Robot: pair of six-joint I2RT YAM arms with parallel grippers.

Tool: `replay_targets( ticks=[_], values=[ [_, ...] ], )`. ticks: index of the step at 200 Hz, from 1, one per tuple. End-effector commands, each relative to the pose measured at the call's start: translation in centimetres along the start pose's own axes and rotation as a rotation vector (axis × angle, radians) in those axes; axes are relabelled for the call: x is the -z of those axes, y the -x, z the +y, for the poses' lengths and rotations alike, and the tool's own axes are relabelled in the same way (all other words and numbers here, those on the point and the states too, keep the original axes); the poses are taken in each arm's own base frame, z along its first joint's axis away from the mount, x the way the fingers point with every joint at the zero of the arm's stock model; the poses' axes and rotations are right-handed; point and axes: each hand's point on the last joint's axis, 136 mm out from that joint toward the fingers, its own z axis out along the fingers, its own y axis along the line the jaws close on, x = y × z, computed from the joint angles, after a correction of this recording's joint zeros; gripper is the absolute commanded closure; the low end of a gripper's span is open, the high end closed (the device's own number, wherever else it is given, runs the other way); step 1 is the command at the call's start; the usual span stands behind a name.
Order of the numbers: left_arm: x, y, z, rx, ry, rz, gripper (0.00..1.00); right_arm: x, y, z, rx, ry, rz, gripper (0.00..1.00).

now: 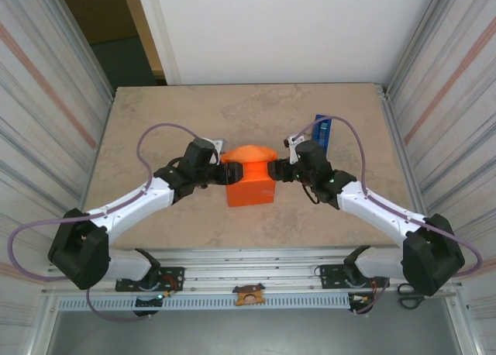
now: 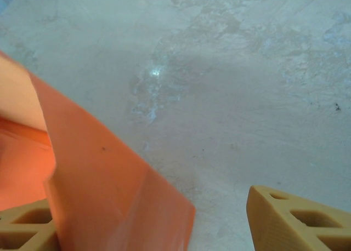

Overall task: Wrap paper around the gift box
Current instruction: Fold the wrapping paper for the gift box.

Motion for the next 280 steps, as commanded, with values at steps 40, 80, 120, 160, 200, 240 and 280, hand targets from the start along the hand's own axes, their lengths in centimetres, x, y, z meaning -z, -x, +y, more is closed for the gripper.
replay_targets(
  ticks=[40, 80, 120, 160, 200, 240, 280],
  values=[
    [-0.6, -2.7, 1.1, -0.004, 0.037, 0.092, 0.34, 0.4, 0.5, 0.6, 0.102, -0.011, -0.062, 0.33],
    [-0.6, -2.6, 1.1, -0.004, 0.038, 0.093, 0.34, -0.1, -0.2, 0.9, 0.162, -0.045, -0.049, 0.47],
    [-0.7, -2.8, 1.1, -0.006, 0.037, 0.102, 0.36, -0.7, -2.3, -0.2, 0.144, -0.071, 0.004, 0.69],
    [-0.8, -2.9, 1.0, -0.007, 0.033, 0.111, 0.37, 0.3, -0.3, 1.5, 0.122, -0.016, -0.035, 0.78],
    [-0.7, -2.9, 1.0, -0.007, 0.032, 0.113, 0.37, 0.6, 0.7, 1.5, 0.101, -0.037, -0.049, 0.75],
    [-0.6, -2.9, 1.0, -0.004, 0.034, 0.108, 0.37, 0.4, 0.0, 1.6, 0.077, -0.024, -0.033, 0.87],
    [-0.7, -3.0, 1.0, -0.004, 0.031, 0.111, 0.37, 0.2, 0.2, 2.1, 0.063, -0.006, -0.036, 0.97]
  ],
)
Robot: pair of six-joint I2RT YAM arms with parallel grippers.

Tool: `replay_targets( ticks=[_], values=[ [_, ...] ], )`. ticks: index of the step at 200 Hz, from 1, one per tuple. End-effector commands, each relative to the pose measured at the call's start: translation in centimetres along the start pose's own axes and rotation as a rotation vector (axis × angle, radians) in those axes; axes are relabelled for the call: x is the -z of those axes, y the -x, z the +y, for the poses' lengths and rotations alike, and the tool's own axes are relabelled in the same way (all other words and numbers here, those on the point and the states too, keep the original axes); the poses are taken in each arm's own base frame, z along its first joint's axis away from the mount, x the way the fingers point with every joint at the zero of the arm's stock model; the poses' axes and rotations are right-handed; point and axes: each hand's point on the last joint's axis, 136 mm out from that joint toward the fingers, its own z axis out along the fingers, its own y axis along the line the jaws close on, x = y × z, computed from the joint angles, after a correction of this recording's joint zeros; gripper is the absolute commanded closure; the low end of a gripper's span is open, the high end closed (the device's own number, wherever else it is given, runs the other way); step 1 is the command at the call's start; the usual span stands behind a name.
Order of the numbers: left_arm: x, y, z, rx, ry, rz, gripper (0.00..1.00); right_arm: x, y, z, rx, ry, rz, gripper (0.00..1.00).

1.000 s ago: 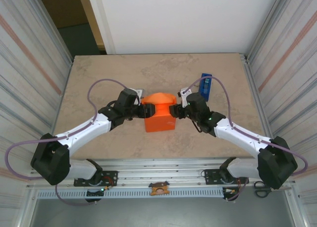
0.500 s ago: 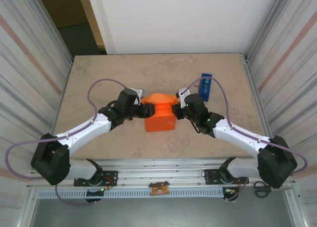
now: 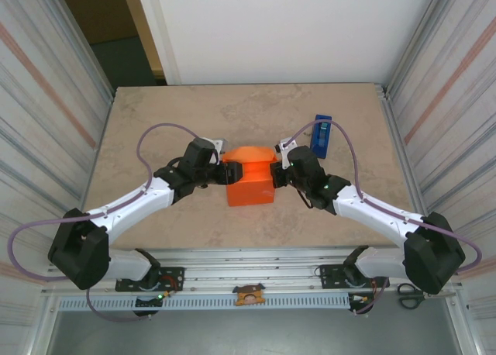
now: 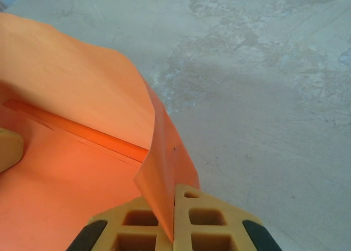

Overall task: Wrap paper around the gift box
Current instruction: Fold the wrapping paper for the gift box.

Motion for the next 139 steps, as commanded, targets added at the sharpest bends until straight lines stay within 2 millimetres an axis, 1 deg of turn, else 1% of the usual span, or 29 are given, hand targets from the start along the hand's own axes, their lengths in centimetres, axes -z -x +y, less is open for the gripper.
replay_targets(
  ticks=[1, 28, 44, 57, 77, 91, 97, 109, 123, 139],
  values=[
    [-0.7, -3.0, 1.2, -0.002, 0.041, 0.109, 0.37, 0.2, 0.3, 0.0, -0.020, -0.010, 0.008, 0.97],
    [-0.6, -3.0, 1.2, 0.002, 0.037, 0.107, 0.37, 0.1, 0.5, 0.2, -0.024, -0.005, 0.005, 0.99],
    [-0.6, -2.9, 1.2, 0.001, 0.038, 0.106, 0.38, 0.3, 1.1, 0.2, -0.027, -0.017, -0.007, 0.95],
    [-0.5, -2.9, 1.1, 0.001, 0.038, 0.104, 0.38, 0.6, 1.8, 0.0, -0.027, -0.033, -0.028, 0.88],
    [-0.5, -3.0, 1.2, 0.001, 0.039, 0.106, 0.38, 1.1, 2.7, 0.2, -0.015, -0.025, -0.056, 0.84],
    [-0.6, -3.0, 1.2, 0.001, 0.040, 0.107, 0.38, 1.2, 3.0, 0.2, -0.008, -0.025, -0.059, 0.82],
    [-0.6, -3.1, 1.2, 0.002, 0.039, 0.107, 0.38, 1.2, 3.1, 0.3, -0.004, -0.020, -0.058, 0.83],
    [-0.6, -3.1, 1.3, 0.001, 0.040, 0.108, 0.38, 1.1, 3.0, 0.5, 0.004, -0.007, -0.053, 0.93],
    [-0.6, -3.1, 1.2, 0.001, 0.037, 0.109, 0.38, 1.1, 3.1, 0.6, 0.002, -0.002, -0.053, 1.00],
    [-0.6, -3.2, 1.2, 0.001, 0.037, 0.110, 0.38, 1.2, 3.4, 0.7, -0.003, -0.001, -0.062, 1.00]
  ],
)
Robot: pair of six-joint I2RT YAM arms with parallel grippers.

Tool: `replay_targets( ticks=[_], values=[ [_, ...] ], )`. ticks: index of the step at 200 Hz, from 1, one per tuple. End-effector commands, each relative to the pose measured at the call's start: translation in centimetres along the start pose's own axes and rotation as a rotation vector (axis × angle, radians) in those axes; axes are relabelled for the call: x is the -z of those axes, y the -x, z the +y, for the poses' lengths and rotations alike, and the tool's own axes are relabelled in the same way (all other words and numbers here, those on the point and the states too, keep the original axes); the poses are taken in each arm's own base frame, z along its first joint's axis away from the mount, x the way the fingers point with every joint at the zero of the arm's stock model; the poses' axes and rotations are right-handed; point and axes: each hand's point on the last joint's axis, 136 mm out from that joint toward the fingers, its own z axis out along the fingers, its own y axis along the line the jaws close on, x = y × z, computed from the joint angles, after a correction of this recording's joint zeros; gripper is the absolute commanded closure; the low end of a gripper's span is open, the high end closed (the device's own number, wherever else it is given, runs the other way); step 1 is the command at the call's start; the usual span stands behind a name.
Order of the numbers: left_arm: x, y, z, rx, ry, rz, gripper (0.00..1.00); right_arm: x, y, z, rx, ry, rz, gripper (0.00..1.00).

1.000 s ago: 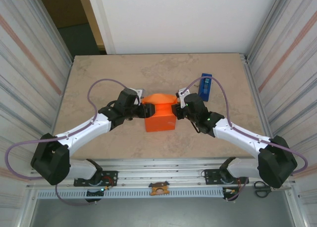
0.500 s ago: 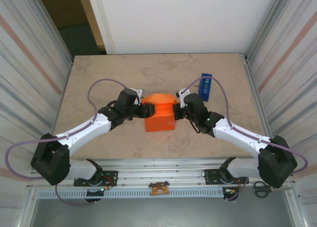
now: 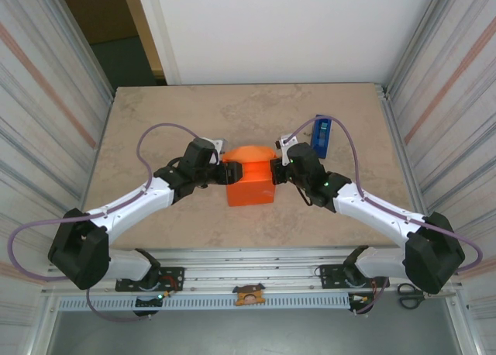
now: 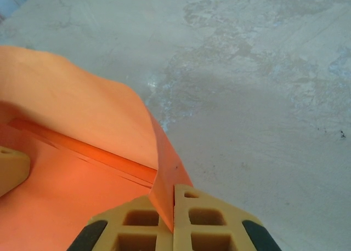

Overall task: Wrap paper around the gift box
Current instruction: Fold the wrapping paper for the gift box.

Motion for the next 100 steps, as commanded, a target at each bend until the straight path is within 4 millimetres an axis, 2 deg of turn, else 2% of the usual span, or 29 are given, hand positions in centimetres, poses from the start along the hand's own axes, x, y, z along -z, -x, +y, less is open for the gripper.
replay_targets(
  ticks=[1, 20, 40, 56, 71, 100],
  values=[
    [-0.6, -3.2, 1.2, 0.001, 0.037, 0.110, 0.38, 0.8, 2.1, 0.7, 0.007, 0.016, -0.045, 1.00],
    [-0.5, -3.2, 1.2, 0.001, 0.036, 0.109, 0.38, 1.2, 3.0, 0.8, 0.005, 0.015, -0.064, 0.86],
    [-0.5, -3.2, 1.2, 0.002, 0.036, 0.109, 0.38, 1.5, 3.8, 0.7, 0.010, 0.000, -0.085, 0.84],
    [-0.5, -3.3, 1.2, 0.001, 0.036, 0.110, 0.38, 1.6, 4.1, 0.6, 0.010, -0.001, -0.096, 0.86],
    [-0.5, -3.2, 1.2, 0.002, 0.035, 0.110, 0.38, 1.6, 4.2, 0.9, 0.018, 0.018, -0.092, 1.00],
    [-0.5, -3.2, 1.2, 0.002, 0.034, 0.110, 0.39, 1.7, 4.3, 0.9, 0.000, 0.014, -0.094, 1.00]
  ],
)
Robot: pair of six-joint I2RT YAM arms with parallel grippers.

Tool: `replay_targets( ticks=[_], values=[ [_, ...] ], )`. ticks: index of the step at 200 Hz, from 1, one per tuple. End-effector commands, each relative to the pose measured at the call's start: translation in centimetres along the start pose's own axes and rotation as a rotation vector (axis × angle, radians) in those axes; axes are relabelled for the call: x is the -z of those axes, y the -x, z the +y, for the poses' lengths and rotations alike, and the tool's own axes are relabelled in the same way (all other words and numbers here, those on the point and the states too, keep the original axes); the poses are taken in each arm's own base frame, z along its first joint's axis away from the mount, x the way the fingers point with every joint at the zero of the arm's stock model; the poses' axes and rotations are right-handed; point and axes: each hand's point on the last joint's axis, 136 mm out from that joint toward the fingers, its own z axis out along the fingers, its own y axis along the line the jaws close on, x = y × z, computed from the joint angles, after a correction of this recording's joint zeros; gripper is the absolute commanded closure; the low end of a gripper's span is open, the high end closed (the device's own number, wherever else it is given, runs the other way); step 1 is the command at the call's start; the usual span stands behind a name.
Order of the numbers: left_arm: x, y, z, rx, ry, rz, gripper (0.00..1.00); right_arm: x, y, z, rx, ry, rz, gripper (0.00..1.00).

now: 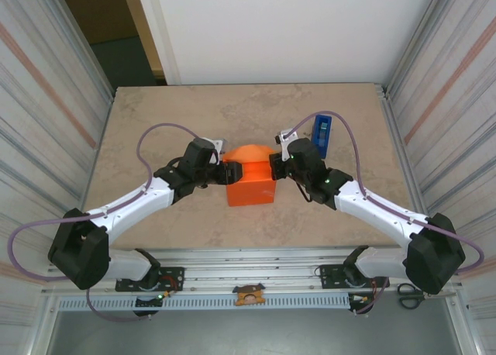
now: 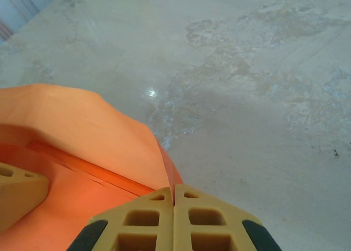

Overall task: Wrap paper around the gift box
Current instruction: Fold the wrapping paper for the gift box.

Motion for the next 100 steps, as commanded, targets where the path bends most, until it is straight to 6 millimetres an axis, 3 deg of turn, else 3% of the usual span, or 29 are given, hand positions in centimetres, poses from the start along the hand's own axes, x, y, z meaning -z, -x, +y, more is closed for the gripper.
replay_targets(
  ticks=[1, 46, 77, 100],
  values=[
    [-0.5, -3.2, 1.3, 0.002, 0.037, 0.108, 0.39, 1.1, 2.4, 0.5, -0.011, 0.010, -0.060, 1.00],
    [-0.5, -3.2, 1.2, 0.004, 0.035, 0.108, 0.39, 1.8, 3.4, 0.1, -0.029, -0.012, -0.077, 0.86],
    [-0.5, -3.2, 1.2, 0.006, 0.032, 0.105, 0.39, 1.8, 2.7, 0.3, -0.037, 0.004, -0.044, 0.51],
    [-0.5, -3.1, 1.2, 0.009, 0.031, 0.100, 0.39, 1.1, 0.8, 0.2, -0.056, 0.006, 0.021, 0.42]
  ],
)
